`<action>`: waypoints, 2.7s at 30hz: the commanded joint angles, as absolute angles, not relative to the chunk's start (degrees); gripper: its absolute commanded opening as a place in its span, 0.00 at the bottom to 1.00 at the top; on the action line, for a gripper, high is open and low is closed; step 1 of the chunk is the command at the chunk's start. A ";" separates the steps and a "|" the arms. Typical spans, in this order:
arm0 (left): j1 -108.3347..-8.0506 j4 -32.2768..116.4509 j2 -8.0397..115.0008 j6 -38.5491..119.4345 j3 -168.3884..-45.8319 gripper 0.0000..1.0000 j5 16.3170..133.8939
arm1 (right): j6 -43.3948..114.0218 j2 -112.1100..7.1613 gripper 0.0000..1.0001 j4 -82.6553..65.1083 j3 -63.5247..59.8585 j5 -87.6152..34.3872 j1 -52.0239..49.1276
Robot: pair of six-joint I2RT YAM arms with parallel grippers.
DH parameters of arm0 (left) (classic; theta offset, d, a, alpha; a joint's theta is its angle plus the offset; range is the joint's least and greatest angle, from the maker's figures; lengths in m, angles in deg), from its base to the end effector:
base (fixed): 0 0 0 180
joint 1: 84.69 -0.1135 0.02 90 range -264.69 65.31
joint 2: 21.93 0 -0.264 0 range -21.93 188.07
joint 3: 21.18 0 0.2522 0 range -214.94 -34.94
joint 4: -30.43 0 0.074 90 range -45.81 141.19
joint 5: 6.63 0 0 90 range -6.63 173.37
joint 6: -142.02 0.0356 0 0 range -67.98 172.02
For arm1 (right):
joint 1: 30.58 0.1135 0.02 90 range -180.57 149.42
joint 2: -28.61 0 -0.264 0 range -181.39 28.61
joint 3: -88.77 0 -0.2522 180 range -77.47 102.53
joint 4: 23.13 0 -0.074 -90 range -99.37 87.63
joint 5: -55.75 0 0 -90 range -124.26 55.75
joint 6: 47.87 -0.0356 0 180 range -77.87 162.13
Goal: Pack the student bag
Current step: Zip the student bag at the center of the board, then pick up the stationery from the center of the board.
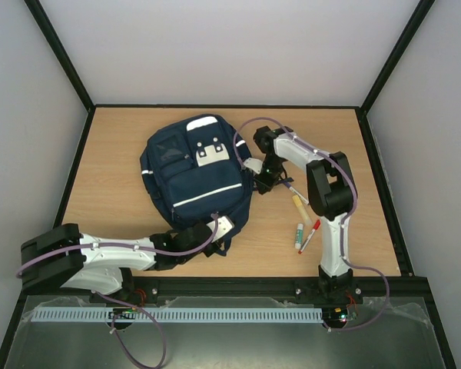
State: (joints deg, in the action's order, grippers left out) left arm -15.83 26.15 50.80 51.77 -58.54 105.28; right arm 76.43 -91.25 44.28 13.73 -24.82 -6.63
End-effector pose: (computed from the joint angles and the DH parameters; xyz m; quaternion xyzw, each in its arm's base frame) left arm 0.0986 -0.2181 0.1643 0.4046 0.7588 -0.1375 0.4915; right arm 0.3721 0.1717 0.1695 -0.4888 0.8660 0.0757 0.0740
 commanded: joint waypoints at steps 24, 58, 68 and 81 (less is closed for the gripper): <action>-11.60 28.73 46.22 49.28 -57.06 0.03 106.31 | 69.17 -101.30 0.01 35.66 29.30 -36.26 -8.42; -13.58 54.12 39.22 40.56 -81.62 0.74 119.23 | 64.83 -59.33 0.53 36.93 -0.37 -30.49 -8.66; -25.29 70.39 40.53 40.09 -90.70 0.80 114.73 | 62.64 -48.96 0.48 35.82 -22.21 -35.56 -13.11; -36.05 59.48 33.66 40.28 -76.39 0.78 107.88 | 60.28 -56.84 0.43 27.40 -26.18 -38.80 -19.38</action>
State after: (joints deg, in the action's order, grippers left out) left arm -35.74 62.93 34.74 39.97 -75.58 109.74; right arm 61.11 -53.32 29.57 -26.64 -37.17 -18.35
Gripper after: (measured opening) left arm 0.782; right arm 0.427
